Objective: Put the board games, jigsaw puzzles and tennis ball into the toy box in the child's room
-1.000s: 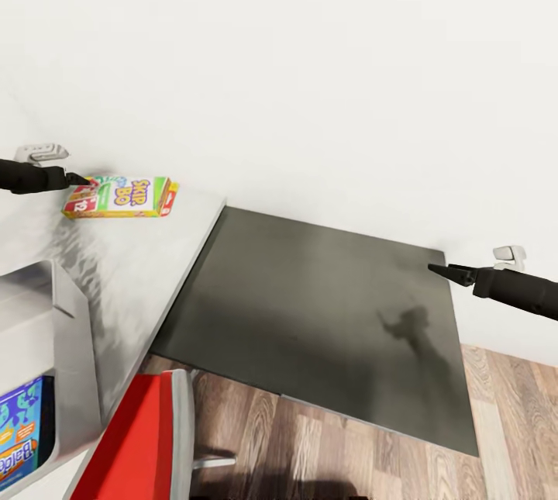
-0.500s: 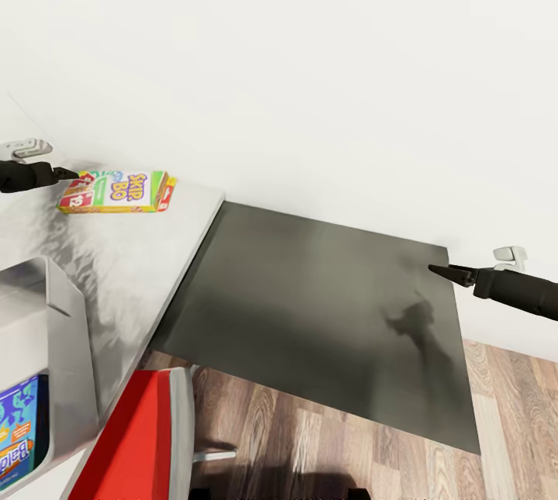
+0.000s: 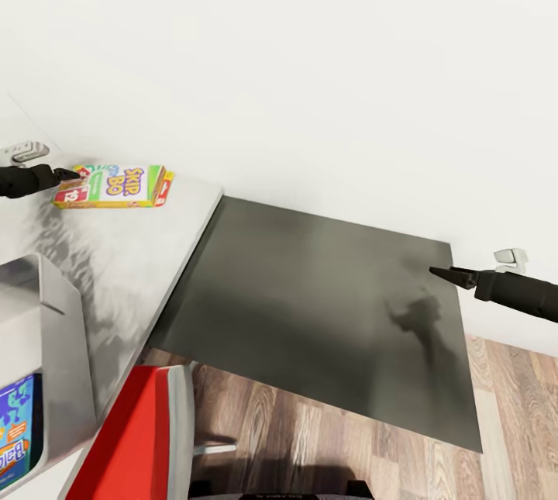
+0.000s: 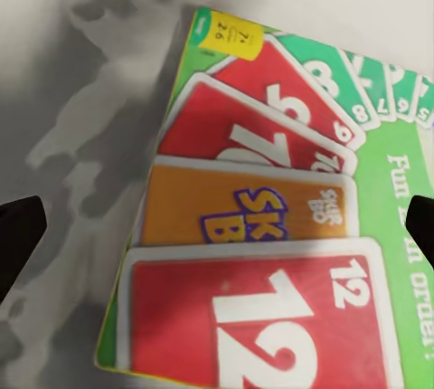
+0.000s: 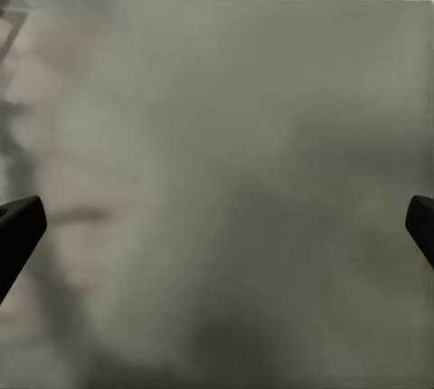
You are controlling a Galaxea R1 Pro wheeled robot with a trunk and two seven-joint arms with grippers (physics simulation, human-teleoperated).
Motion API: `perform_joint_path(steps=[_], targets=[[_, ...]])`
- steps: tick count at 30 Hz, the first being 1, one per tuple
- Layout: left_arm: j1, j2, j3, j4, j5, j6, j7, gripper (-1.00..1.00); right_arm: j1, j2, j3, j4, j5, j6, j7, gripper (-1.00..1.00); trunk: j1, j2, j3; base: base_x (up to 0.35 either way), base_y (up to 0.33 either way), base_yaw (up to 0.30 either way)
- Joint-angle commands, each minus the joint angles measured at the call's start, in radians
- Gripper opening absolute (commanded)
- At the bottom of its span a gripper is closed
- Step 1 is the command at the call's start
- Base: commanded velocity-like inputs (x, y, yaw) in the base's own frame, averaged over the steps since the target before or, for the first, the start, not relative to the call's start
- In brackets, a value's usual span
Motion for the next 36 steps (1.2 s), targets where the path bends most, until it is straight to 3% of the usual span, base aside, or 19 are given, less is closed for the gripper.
perform_joint_path(steps=[1, 4, 11, 26, 36], targets=[[0.001, 0.001, 0.004, -0.001, 0.003, 0.004, -0.003, 1.00, -0.001, 0.000, -0.001, 0.000, 0.003, 0.003, 0.005, 1.00, 0.000, 0.000, -0.002, 0.000, 0.000, 0.000], [0.005, 0.001, 0.025, 0.000, 0.004, 0.003, -0.007, 1.00, 0.000, 0.000, -0.001, 0.000, 0.003, 0.003, 0.005, 1.00, 0.000, 0.000, -0.007, 0.000, 0.000, 0.000], [0.006, 0.001, 0.036, 0.000, 0.004, 0.003, -0.010, 1.00, 0.000, -0.001, 0.000, 0.000, 0.003, 0.003, 0.005, 1.00, 0.000, 0.000, -0.018, 0.000, 0.000, 0.000], [0.010, 0.002, 0.039, 0.000, 0.003, 0.004, -0.053, 1.00, 0.000, -0.001, -0.001, 0.000, 0.003, 0.003, 0.005, 1.00, 0.000, 0.000, -0.041, 0.000, 0.000, 0.000], [0.010, 0.001, 0.038, -0.001, 0.005, 0.012, -0.082, 1.00, 0.000, 0.001, -0.001, 0.000, 0.003, 0.003, 0.005, 1.00, 0.000, 0.000, -0.044, 0.000, 0.000, 0.000]])
